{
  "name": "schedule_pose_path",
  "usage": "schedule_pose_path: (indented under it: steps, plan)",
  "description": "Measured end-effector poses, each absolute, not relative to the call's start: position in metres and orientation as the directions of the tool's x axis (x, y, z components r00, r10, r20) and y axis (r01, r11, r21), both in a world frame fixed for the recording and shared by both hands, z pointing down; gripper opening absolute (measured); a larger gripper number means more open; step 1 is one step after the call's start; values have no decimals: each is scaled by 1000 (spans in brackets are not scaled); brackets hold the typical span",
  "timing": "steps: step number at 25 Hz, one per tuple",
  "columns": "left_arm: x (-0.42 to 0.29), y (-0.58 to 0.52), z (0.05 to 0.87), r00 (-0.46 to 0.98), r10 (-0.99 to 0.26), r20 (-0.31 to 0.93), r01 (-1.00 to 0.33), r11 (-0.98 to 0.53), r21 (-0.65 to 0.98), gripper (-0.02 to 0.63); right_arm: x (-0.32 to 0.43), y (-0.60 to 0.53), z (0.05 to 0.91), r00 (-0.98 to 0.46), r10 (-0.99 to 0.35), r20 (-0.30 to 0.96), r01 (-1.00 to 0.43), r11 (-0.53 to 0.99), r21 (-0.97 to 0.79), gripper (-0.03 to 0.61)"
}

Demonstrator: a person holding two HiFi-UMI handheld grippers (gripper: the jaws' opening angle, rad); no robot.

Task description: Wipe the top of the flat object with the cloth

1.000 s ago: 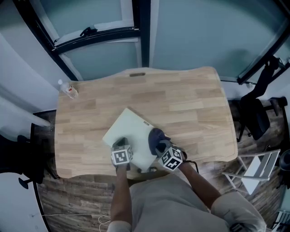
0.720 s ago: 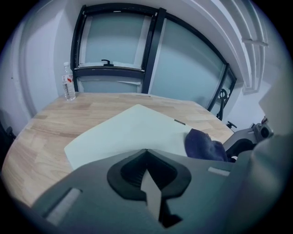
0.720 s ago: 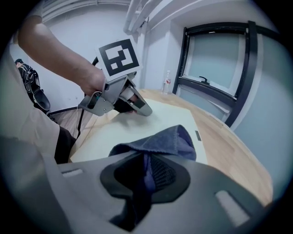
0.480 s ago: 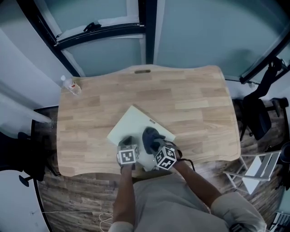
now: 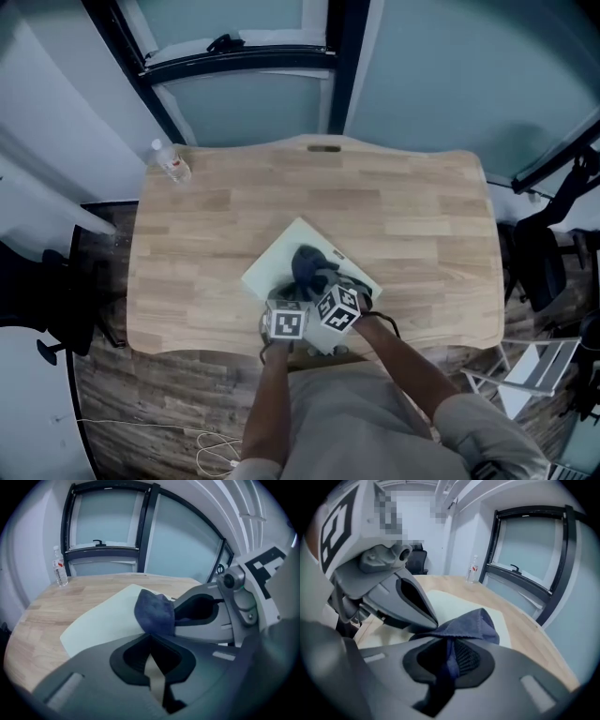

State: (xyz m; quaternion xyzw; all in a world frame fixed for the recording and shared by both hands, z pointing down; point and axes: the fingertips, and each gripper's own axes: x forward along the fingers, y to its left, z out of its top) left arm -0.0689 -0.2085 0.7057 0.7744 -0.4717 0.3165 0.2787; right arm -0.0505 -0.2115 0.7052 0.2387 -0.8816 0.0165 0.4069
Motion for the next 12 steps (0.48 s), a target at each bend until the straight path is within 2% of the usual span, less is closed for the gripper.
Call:
schedule_pose_path:
  steps: [12]
  plan:
    - [-71,-209,698,378,-566,733,-893,-431,127,8,-87,-265,702,-585,-356,729,-363,919,157,43]
